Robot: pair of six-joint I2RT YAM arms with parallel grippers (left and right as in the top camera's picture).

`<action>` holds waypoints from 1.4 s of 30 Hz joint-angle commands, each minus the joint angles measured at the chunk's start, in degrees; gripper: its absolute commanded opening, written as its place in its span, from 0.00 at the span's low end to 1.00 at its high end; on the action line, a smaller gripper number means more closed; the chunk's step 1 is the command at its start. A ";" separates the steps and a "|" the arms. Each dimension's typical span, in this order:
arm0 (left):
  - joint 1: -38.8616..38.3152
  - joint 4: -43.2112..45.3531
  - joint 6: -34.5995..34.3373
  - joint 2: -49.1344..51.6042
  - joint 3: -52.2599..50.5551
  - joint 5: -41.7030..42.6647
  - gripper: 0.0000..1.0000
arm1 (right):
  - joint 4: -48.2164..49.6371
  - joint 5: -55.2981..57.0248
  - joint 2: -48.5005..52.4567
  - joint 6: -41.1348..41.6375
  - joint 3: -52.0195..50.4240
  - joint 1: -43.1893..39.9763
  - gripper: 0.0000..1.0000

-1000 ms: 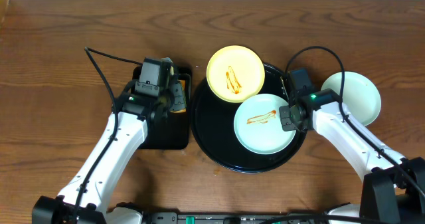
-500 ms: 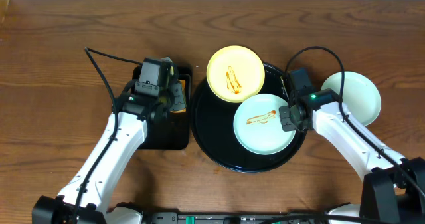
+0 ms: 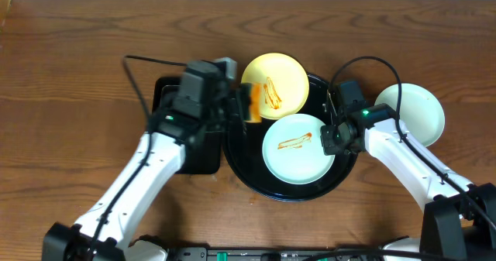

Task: Clean dirty plates on tray and stack at the side
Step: 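Scrub the sauce on the held pale green plate with the left sponge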

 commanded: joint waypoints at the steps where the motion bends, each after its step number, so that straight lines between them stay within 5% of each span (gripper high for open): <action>1: -5.75 3.23 -5.57 3.19 2.03 3.80 0.08 | -0.48 -2.38 -0.94 1.38 -0.24 -0.31 0.01; 12: -18.51 17.44 -17.07 16.06 2.03 2.89 0.08 | -1.05 -2.36 -0.94 1.38 -0.24 -0.31 0.01; 23: -19.32 22.45 -32.37 22.60 2.03 1.42 0.08 | -1.40 -2.36 -0.94 1.38 -0.24 -0.31 0.01; 42: -20.83 24.06 -37.57 27.10 1.99 1.38 0.08 | -1.49 -2.34 -0.94 1.36 -0.24 -0.31 0.01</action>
